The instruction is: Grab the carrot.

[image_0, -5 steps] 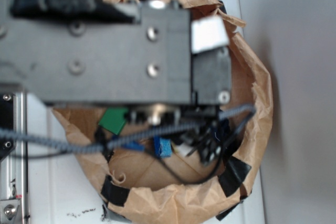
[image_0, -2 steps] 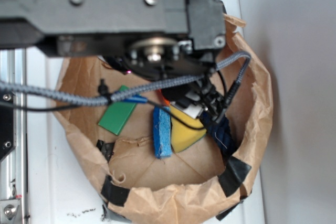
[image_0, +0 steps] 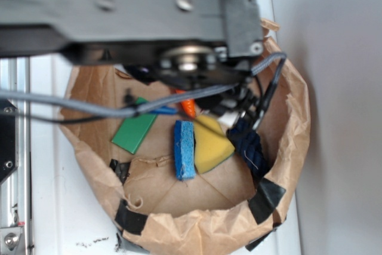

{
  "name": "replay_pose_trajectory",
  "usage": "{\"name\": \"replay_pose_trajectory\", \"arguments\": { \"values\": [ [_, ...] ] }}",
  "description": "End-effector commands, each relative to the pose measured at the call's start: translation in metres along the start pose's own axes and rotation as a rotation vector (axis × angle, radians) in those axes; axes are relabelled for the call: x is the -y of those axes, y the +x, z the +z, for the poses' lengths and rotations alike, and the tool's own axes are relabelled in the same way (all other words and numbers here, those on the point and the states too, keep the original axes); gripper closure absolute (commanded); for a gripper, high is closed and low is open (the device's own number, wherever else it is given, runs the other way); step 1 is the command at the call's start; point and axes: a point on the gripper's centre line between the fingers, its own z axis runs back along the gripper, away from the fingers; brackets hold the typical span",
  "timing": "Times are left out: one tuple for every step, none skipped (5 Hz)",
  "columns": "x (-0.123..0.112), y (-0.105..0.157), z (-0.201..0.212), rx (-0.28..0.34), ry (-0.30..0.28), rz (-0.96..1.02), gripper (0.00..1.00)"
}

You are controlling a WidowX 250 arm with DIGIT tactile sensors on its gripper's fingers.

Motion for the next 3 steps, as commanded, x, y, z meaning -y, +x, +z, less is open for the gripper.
{"name": "replay_pose_trajectory", "arguments": {
  "values": [
    [-0.012, 0.023, -0.039, 0.046, -0.032, 0.129, 0.00],
    [-0.008, 0.032, -0.063, 0.069, -0.058, 0.136, 0.00],
    [-0.004, 0.040, -0.076, 0.073, -0.071, 0.138, 0.00]
  ]
}}
